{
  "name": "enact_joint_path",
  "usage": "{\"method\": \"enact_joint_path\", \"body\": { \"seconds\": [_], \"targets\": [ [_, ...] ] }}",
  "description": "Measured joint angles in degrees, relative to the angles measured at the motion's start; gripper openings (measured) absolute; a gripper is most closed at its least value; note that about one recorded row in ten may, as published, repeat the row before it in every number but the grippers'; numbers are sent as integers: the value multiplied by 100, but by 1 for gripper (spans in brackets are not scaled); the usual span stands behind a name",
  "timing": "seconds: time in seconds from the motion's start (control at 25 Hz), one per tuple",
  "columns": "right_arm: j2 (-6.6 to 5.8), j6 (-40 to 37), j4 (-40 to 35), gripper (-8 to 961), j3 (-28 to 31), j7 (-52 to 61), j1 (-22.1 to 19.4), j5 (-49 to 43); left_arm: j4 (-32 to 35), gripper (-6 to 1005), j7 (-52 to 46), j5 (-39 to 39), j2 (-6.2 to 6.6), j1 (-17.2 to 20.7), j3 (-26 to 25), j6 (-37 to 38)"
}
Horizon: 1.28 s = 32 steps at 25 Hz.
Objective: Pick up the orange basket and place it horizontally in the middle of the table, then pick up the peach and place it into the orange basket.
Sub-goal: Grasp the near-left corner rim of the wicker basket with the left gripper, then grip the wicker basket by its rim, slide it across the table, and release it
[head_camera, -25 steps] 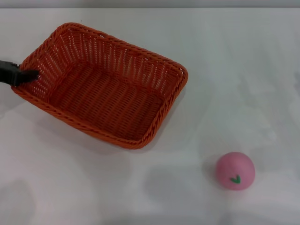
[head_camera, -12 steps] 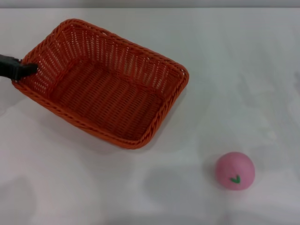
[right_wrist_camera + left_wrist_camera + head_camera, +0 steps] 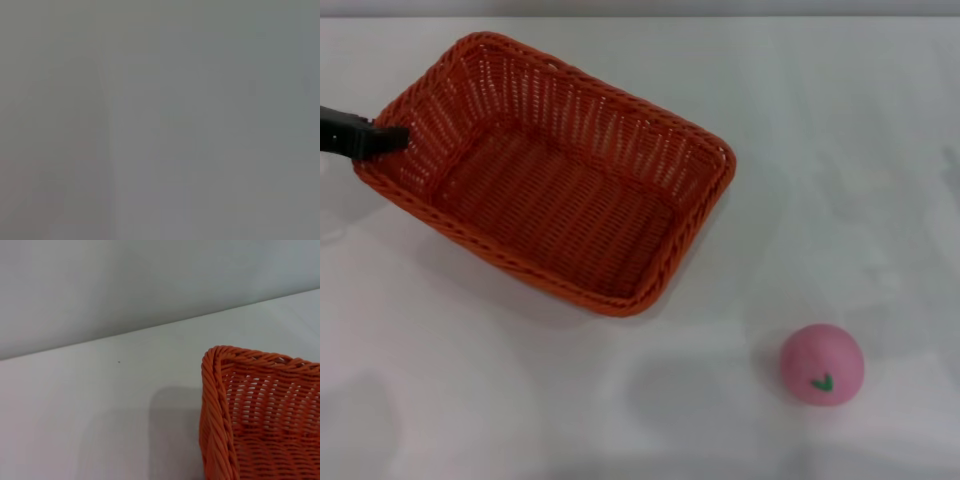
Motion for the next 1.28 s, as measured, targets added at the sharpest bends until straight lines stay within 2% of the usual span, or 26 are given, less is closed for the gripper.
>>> {"method": "enact_joint_path", "body": {
  "seconds": [0.32,0.68,0.88,1.28],
  "targets": [
    [0,7,1,669,133,31,15,59,-22,184,-828,98,25,-86,8,-327],
    [-1,-34,-82,668,133,26,46,75,-745,191,-2234,287,1,-59,25,-697],
    [-9,-52,-147,668,133,9,57,79,-786,195,-2995,286,-1,-115,106,-784],
    [-9,-274,-207,667,126,-21,52,49,-744,202,-4464,311,-112,-204,1213,-852]
  ]
}}
